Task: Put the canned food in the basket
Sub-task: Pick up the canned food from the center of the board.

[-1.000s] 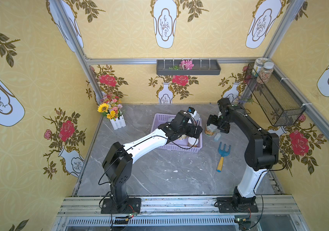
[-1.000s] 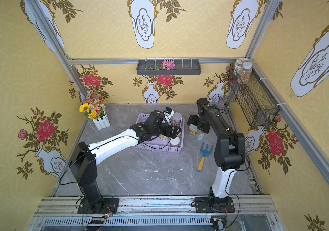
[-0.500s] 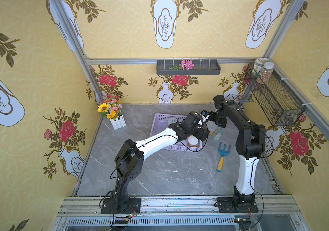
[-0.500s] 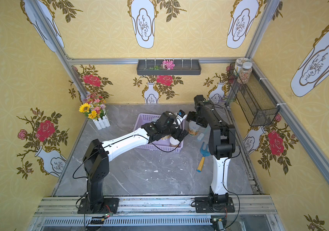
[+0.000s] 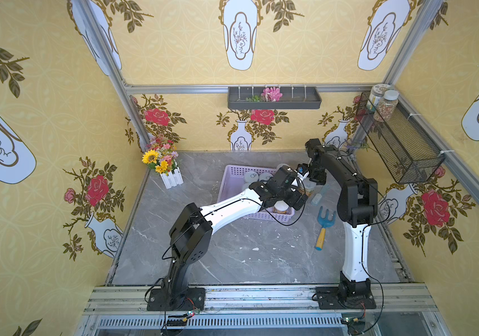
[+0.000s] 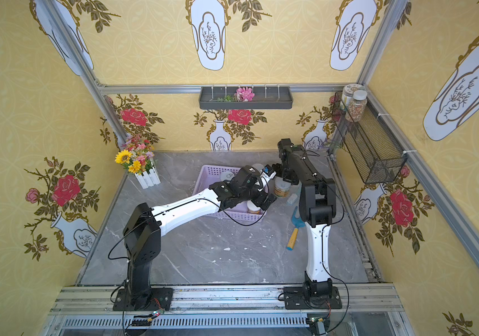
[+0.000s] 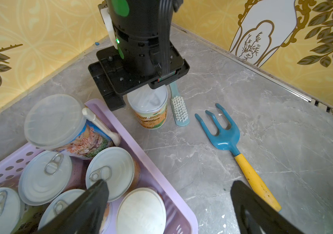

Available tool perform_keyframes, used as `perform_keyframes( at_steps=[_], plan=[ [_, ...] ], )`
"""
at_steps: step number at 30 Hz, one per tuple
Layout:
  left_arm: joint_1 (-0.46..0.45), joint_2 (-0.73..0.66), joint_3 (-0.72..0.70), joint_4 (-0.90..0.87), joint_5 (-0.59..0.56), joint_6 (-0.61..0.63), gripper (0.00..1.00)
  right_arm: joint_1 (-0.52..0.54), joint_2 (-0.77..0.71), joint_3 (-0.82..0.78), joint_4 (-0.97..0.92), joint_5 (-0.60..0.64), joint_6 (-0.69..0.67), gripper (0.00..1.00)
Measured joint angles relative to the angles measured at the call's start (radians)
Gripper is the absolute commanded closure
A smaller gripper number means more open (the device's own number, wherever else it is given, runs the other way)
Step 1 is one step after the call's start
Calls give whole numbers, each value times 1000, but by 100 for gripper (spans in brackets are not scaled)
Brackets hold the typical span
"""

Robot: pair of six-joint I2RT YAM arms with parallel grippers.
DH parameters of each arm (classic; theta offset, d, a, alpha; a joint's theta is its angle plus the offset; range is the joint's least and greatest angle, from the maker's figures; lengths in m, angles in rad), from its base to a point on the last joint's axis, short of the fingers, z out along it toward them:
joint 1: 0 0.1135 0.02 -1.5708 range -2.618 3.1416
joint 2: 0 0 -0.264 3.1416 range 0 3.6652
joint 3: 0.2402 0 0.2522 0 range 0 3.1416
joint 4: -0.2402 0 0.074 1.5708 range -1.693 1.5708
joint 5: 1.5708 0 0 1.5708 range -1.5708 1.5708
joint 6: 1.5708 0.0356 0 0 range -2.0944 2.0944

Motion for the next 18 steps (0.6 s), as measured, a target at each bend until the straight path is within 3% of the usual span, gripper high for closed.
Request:
perform_keyframes(
  at_steps=[8,18],
  plan=[
    [-6,0,-8,-3,-3,10,0,6,2,2,-41,21,-6,13],
    [-10,-1,-26,-7,-4,6,0,6,6,-2,-51,20,-6,25]
  ],
)
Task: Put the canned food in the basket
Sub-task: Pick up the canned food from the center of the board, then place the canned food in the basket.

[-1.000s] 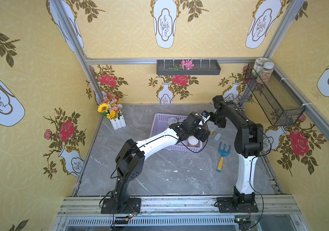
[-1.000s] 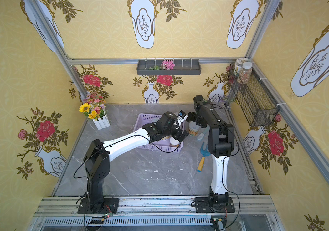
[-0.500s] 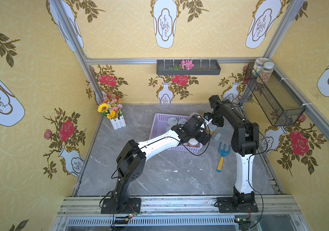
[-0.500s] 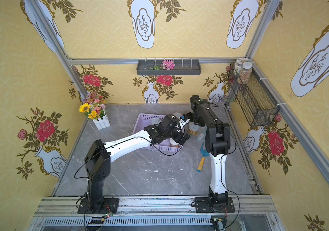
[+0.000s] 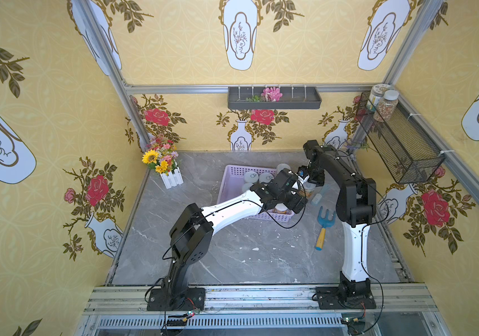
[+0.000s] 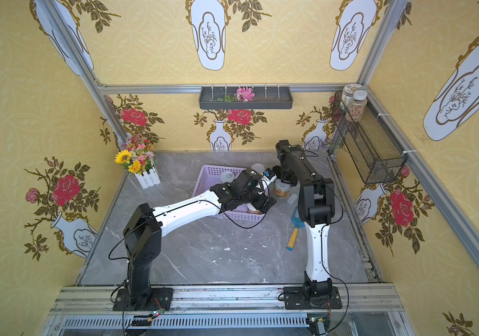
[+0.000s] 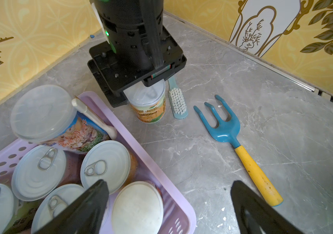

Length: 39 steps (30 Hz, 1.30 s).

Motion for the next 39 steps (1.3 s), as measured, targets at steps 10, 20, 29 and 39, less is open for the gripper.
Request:
perform_keyframes(
  at_steps=[10,20,29,39],
  plan=[
    [0,-47,-25,-10,-2,-26,0,-4,-82,-54,-15,0,0,29],
    [0,-236,-192,5,68,-166,0,-2,-321,-219,-26,18,4,30],
    [-2,-348,-309,9,123,-269,0,60,-499,-312,-122,71,7,29],
    [58,-531,-513,17,159,-363,0,330,-515,-246,-174,65,72,28]
  ],
)
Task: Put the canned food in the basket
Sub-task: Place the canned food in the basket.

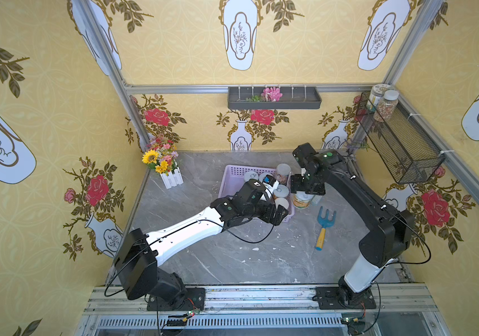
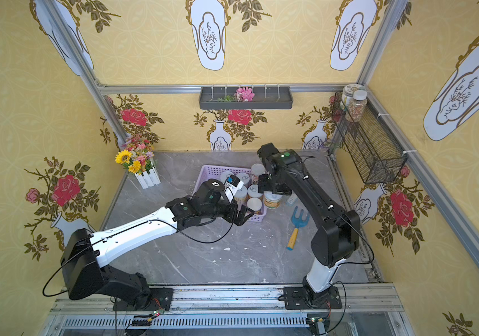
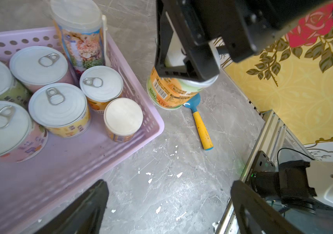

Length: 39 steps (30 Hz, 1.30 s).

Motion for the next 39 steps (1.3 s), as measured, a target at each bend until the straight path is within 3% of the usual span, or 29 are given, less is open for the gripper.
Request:
perform_keyframes(
  at_steps=[7,14,27,39],
  plan=[
    [117,-172,-167,22,37,-85,0,154,113,108,7,-8,63,28],
    [202,-269,-258,23,70,-135,0,220,230,215,14,-6,86,28],
    [254,-330,-333,28,141,-175,0,236,352,275,48,-4,97,29],
    [270,-341,-365,45,163,-201,0,234,377,193,95,-27,115,29]
  ],
)
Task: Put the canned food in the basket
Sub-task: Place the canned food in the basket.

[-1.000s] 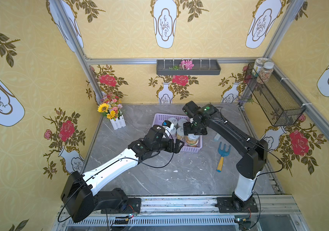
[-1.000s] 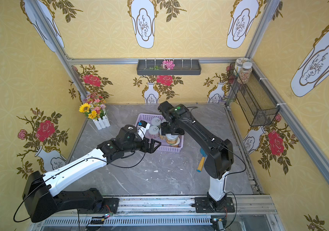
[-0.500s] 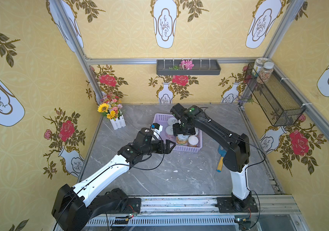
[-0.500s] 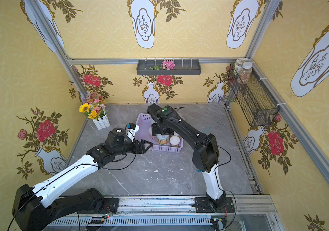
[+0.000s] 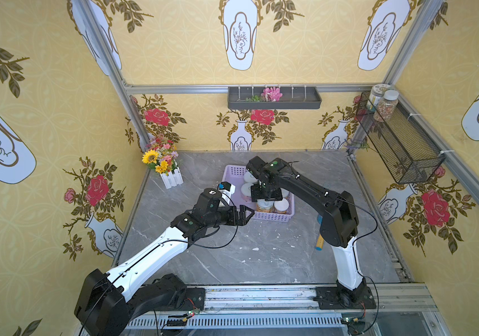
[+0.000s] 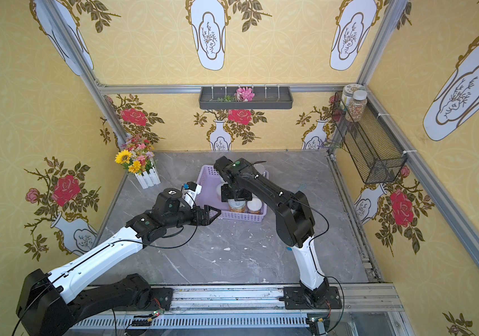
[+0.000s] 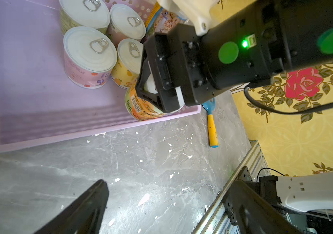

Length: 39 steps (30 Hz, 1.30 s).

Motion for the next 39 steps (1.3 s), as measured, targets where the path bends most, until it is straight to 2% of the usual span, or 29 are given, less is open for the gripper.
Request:
perform_keyframes(
  at_steps=[11,17,21,25,29,32,39],
  plan=[
    [31,3,5,3,1,0,0,-6,41,-56,69,-2,0,28],
    [35,3,4,-1,0,-1,0,-6,61,-57,92,-3,-1,10],
    [40,1,-3,0,-4,-10,0,-6,61,-56,92,-2,-1,4],
    [43,-4,-11,3,-7,-26,0,-6,42,-56,86,-2,-2,3],
    [43,-14,-13,2,-9,-35,0,-6,-27,-64,84,-2,-4,1],
    [44,-37,-10,-13,-57,-37,0,-1,-130,-119,98,-3,-14,3],
    [76,-149,-29,-35,-228,-44,0,1,-415,-422,217,-6,-61,3]
  ],
)
